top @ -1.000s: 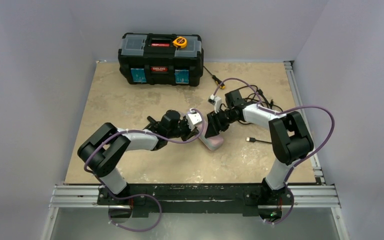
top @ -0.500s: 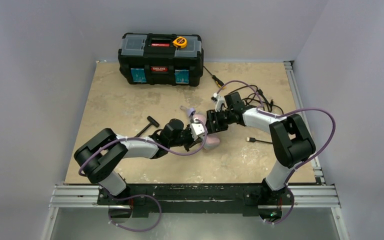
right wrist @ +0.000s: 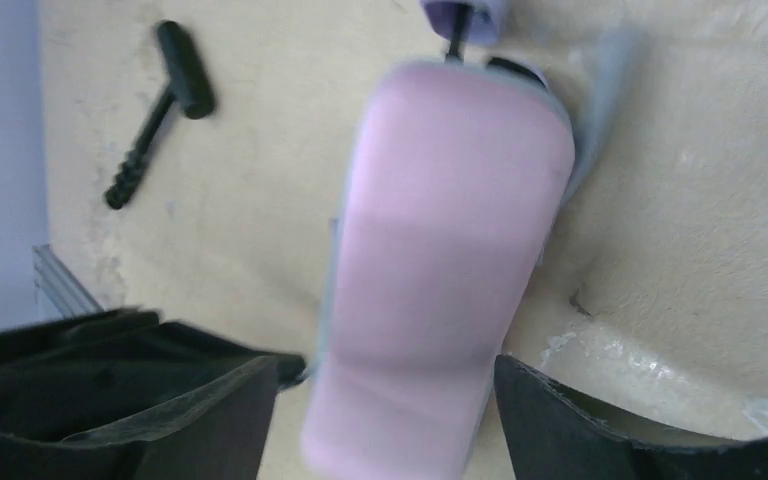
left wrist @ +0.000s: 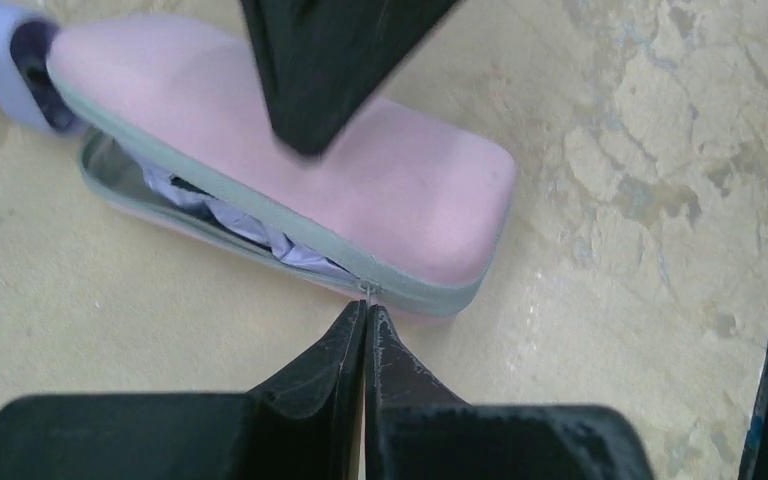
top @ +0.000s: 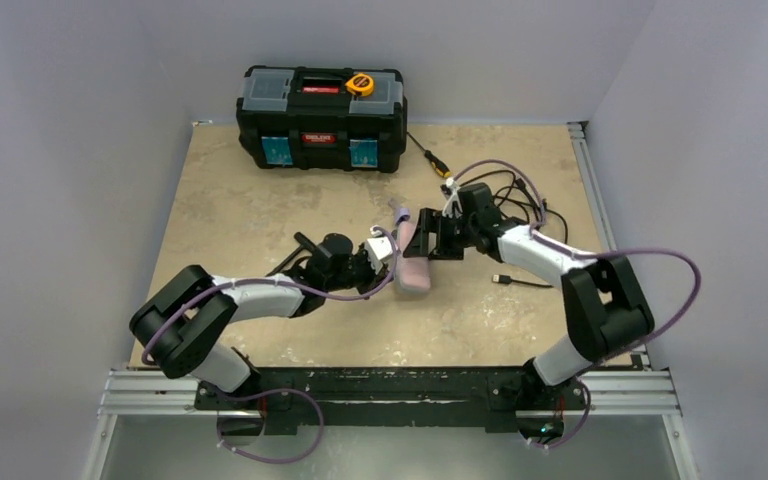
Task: Open the umbrella
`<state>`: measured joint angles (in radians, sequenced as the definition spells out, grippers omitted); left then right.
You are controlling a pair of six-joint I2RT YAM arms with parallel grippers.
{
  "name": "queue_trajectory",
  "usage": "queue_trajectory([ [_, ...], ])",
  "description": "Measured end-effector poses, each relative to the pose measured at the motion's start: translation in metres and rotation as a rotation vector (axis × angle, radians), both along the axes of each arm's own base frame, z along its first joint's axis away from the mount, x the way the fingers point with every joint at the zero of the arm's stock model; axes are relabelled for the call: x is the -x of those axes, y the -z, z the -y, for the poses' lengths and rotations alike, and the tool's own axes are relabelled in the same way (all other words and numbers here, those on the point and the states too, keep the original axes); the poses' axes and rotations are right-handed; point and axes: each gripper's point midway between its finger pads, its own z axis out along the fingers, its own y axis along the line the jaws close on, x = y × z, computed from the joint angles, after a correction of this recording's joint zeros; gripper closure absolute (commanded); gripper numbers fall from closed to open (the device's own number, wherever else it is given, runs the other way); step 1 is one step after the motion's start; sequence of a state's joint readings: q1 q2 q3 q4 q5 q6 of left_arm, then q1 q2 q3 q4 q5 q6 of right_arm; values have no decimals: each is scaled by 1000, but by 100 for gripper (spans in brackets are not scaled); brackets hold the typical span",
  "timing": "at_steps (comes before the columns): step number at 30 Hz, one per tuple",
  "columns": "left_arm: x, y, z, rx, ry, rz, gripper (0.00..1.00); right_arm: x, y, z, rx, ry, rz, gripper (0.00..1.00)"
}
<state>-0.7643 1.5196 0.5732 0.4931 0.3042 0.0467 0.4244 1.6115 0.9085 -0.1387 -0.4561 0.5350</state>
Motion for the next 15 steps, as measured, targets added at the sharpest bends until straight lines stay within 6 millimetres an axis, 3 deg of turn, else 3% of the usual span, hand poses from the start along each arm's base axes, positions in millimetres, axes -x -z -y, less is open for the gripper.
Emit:
queue_trajectory([
  [5, 10, 23, -24, -54, -4, -99, 100, -2, -62, 12, -7, -126, 272, 8],
  [8, 10, 30, -31, -62, -2, -136, 100, -5, -95, 13, 47, -352, 547, 9],
  [11, 8, 33, -30, -53, 14, -166, 100, 1, -101, 15, 124, -599, 783, 9],
  [15, 5, 32, -28, -35, 36, -188, 100, 14, -81, 17, 206, -959, 1056, 8],
])
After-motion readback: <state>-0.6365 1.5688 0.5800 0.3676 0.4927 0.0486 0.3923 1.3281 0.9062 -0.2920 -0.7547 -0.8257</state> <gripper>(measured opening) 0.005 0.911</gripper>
